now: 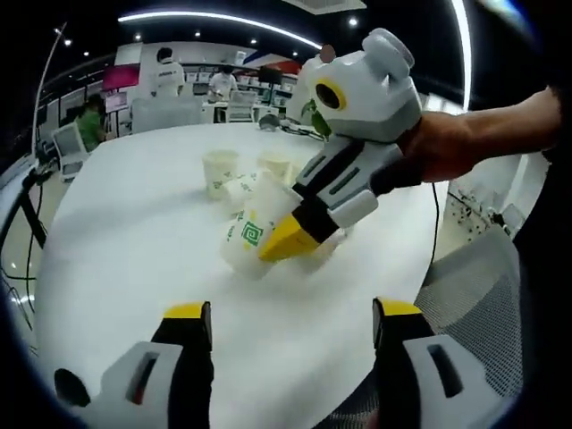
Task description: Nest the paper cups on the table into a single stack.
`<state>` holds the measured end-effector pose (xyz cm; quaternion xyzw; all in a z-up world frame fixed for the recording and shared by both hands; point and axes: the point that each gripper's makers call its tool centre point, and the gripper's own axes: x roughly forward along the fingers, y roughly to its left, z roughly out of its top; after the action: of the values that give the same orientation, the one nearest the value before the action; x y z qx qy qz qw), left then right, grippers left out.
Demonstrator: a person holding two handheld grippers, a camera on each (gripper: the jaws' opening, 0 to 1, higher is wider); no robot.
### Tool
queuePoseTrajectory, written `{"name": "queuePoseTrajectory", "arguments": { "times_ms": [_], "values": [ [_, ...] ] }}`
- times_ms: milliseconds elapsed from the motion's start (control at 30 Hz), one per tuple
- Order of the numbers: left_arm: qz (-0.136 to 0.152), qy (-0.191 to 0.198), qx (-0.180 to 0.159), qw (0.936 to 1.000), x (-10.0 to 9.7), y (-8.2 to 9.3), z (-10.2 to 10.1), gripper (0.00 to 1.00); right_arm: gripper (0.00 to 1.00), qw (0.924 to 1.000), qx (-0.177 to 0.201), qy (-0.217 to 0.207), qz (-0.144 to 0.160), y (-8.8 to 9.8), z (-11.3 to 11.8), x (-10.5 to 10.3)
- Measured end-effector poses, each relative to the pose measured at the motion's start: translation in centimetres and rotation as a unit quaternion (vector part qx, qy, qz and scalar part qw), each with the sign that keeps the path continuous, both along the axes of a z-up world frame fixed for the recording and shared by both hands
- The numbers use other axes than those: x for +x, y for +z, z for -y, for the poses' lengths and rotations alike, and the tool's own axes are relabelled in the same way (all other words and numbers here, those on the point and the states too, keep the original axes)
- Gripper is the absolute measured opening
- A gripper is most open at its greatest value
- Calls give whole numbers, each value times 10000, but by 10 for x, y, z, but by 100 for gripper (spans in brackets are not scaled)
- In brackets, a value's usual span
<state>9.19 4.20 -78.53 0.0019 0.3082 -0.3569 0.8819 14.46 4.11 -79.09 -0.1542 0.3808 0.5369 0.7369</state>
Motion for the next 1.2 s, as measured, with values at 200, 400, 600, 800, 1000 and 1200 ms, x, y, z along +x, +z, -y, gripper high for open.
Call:
{"name": "queuePoseTrajectory", "arguments": {
  "times_ms": [200,400,600,800,1000,1200],
  "values": [
    [15,142,-54,9999,-1,7,-2,72,0,9995,-304,84,12,-13,-5,11],
    [59,233,-114,9996,-1,16,-3,72,0,9971,-715,243,138,-20,-2,21],
    [107,311,-191,9993,2,20,-4,73,0,9954,-916,215,154,-24,-5,30],
    [137,344,-224,9991,6,21,-5,74,2,9941,-1039,263,160,-27,-4,27],
    [149,378,-239,9989,12,19,-8,73,5,9928,-1147,269,230,-28,-1,25],
    [179,429,-245,9986,17,21,-12,74,6,9933,-1077,315,291,-22,-4,21]
  ]
}}
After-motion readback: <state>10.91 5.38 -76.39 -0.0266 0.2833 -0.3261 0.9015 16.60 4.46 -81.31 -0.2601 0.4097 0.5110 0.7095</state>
